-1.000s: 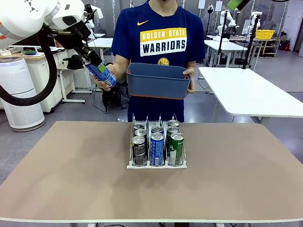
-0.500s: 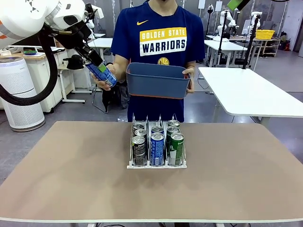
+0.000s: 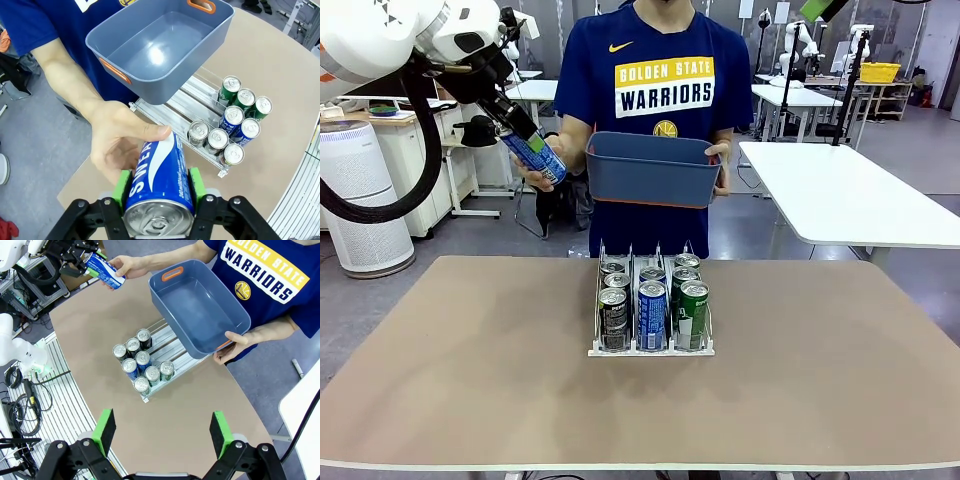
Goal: Fill the beverage cans into the dispenser.
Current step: Place the picked Ionic drink in the line of the Automatic Can Dispenser with the same cans.
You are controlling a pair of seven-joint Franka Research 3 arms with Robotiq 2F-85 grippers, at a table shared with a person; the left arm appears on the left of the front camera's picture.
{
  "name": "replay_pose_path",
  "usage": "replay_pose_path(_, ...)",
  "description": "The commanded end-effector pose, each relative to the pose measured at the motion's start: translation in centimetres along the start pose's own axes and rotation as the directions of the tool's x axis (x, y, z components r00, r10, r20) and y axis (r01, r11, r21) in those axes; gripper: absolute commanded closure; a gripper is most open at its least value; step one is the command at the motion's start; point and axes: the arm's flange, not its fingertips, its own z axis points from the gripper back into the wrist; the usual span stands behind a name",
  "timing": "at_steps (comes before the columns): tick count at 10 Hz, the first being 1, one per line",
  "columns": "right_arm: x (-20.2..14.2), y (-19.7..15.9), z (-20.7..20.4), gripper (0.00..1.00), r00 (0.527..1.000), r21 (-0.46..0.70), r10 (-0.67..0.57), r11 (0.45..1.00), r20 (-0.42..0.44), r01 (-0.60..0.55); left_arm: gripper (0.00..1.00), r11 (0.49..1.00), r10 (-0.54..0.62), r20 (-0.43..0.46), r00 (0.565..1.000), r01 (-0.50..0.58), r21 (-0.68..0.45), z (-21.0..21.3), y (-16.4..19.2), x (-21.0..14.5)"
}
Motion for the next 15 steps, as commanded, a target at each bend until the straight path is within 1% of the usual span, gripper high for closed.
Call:
replay_pose_path(1,-0.22,0.22,0.07,0.0,1.0,0.001,-0.001,1.0,-0.001,0.001,1.0,1.0,-0.014,0.005,1.0,0.014,-0.008,-0.02,0.15,-0.19)
replay_pose_path(15,-0.22,0.22,0.07,0.0,1.0,0.001,-0.001,1.0,-0.001,0.001,1.0,1.0,-0.014,0.005,1.0,0.014,-0.008,-0.02,0.15,-0.19)
